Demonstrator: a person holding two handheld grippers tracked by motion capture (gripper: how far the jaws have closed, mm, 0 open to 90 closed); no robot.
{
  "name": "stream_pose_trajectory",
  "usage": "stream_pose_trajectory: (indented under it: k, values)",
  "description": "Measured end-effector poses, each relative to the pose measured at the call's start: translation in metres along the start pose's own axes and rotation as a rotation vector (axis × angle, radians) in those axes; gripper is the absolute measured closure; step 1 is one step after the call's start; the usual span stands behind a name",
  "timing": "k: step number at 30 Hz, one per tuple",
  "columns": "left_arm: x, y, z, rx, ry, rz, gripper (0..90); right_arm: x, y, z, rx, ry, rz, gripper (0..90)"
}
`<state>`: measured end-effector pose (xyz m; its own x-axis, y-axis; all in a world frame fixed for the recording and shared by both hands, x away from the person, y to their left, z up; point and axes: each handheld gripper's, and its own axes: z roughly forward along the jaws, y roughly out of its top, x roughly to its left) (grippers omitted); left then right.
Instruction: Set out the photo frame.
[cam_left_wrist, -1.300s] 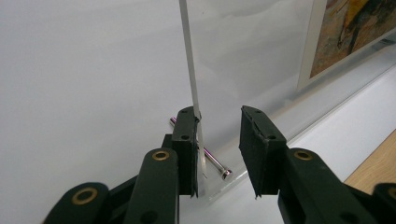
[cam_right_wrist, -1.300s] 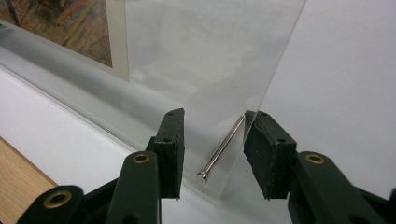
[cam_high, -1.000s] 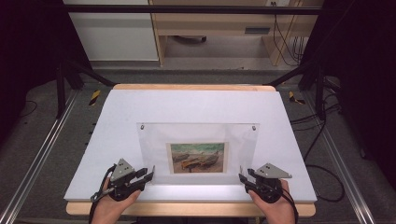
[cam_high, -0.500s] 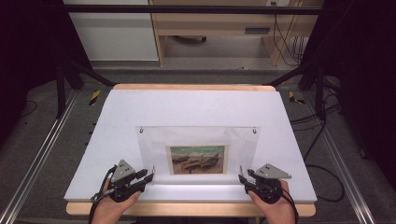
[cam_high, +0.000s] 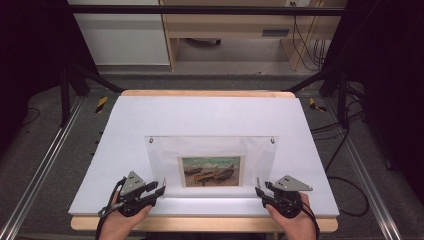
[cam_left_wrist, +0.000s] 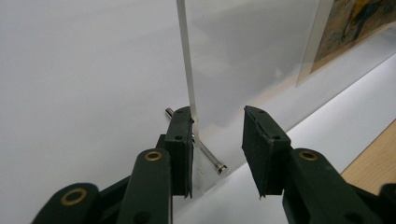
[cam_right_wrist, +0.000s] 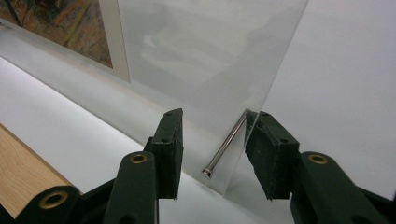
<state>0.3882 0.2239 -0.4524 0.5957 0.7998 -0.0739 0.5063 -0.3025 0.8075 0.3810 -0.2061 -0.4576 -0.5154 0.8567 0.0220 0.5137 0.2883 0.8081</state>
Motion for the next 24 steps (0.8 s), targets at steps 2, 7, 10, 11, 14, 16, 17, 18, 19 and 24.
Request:
stream_pose_trajectory:
  k: [2,7,10,11,14,16,17,18,19,24]
  values:
    - [0.0001,0.0001,-0.0002,0.002,0.001,0.004,62.6,-0.0002,0.0,0.0,0.001,0.001,0.002,56.8]
    - [-0.0018,-0.0002,0.0028,-0.001,0.002,0.004,58.5,0.0004,0.0003,0.0016,0.004,0.001,0.01,51.4]
    - [-0.0025,0.0002,0.0038,0.003,0.009,0.005,52.9,0.001,0.0007,0.0018,0.001,-0.009,0.022,45.6]
    - [-0.0025,0.0003,0.0041,-0.003,0.013,-0.001,50.2,0.0004,0.0008,0.0019,0.0,-0.011,0.022,42.9]
    - [0.0001,0.0012,0.0043,0.0,0.026,-0.026,38.1,-0.0005,0.0015,0.0014,-0.007,-0.025,0.04,31.6]
    - [0.0025,0.0016,0.0042,-0.016,0.02,-0.058,28.0,-0.0022,0.0025,0.0018,-0.002,-0.035,0.059,22.1]
    - [0.0037,0.002,0.0034,-0.024,0.012,-0.067,25.2,-0.0026,0.0028,0.001,-0.009,-0.038,0.062,19.7]
    - [0.0047,0.0024,0.0025,-0.031,0.007,-0.072,22.0,-0.0034,0.0033,0.0,-0.023,-0.042,0.055,17.1]
    - [0.0055,0.0027,0.0019,-0.038,0.001,-0.07,18.8,-0.0037,0.0039,-0.0011,-0.035,-0.047,0.057,14.8]
    - [0.0061,0.0029,-0.0015,-0.059,-0.029,-0.051,9.4,-0.0046,0.0046,-0.0076,-0.07,-0.044,0.06,10.5]
